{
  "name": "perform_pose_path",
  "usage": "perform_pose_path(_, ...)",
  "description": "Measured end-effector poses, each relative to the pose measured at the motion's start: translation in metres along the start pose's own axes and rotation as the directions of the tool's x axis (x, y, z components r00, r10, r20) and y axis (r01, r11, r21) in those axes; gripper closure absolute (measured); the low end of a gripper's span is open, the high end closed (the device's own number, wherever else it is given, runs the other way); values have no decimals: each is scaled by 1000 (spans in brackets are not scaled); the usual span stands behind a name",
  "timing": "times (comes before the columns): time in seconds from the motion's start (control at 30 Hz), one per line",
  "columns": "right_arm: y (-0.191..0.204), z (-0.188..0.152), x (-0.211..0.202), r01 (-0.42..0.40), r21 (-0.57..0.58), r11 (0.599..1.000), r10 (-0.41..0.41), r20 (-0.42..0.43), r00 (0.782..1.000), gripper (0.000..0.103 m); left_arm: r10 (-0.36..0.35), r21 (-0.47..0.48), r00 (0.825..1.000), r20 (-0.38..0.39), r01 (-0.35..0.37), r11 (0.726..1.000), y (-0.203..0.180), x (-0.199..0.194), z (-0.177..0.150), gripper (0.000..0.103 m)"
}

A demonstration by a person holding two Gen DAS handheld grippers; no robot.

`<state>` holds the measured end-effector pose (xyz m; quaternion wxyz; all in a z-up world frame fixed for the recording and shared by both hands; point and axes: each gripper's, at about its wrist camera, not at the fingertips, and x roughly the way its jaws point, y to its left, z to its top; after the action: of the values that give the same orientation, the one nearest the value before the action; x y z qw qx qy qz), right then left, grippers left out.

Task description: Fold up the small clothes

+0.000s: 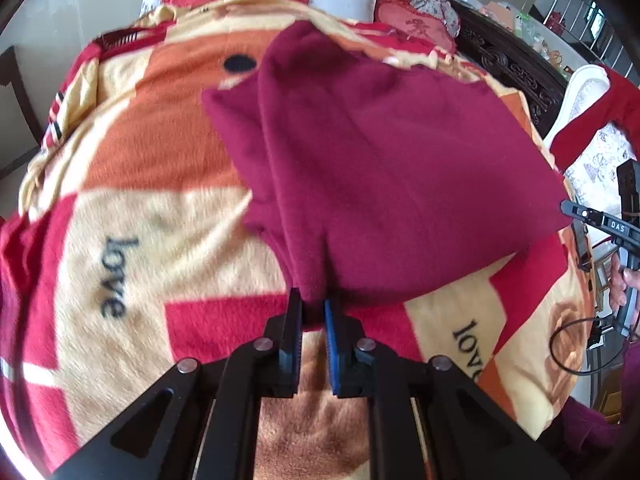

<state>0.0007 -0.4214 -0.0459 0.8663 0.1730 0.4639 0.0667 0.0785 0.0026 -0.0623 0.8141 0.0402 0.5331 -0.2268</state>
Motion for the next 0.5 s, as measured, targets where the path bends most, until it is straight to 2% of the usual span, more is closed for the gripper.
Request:
perform_pose_path(0.07, -5, -7, 13, 39, 0, 999, -39, -34, 999, 103, -3, -20, 1000, -7, 3, 1000, 3, 4, -6, 93)
perform_pose_path(0.13, -8, -12, 22, 41, 18, 999, -40, -56, 998, 103, -9, -32, 1000, 5, 9, 999, 4, -1, -6, 93)
perform_pose_path(0.23, -7, -9, 12, 48, 44, 998, -47, -33, 998, 103, 13, -35, 1000, 13, -13, 999, 4, -12, -3, 88)
perform_pose_path(0.33, 1, 4, -12, 92, 29, 995, -94, 49, 994, 103, 8, -35, 999, 50, -7, 999, 3, -27, 4, 73)
perform_pose_path(0.4, 6, 16, -20, 71, 27, 997, -73, 92, 993, 95, -11, -58, 997, 77, 16, 998, 5, -33, 12, 54)
perform_pose_path(0.5, 21, 35, -14, 50, -3, 999, -49, 99, 994, 94, 24, -89, 991, 130, -12, 996, 3, -39, 34, 45)
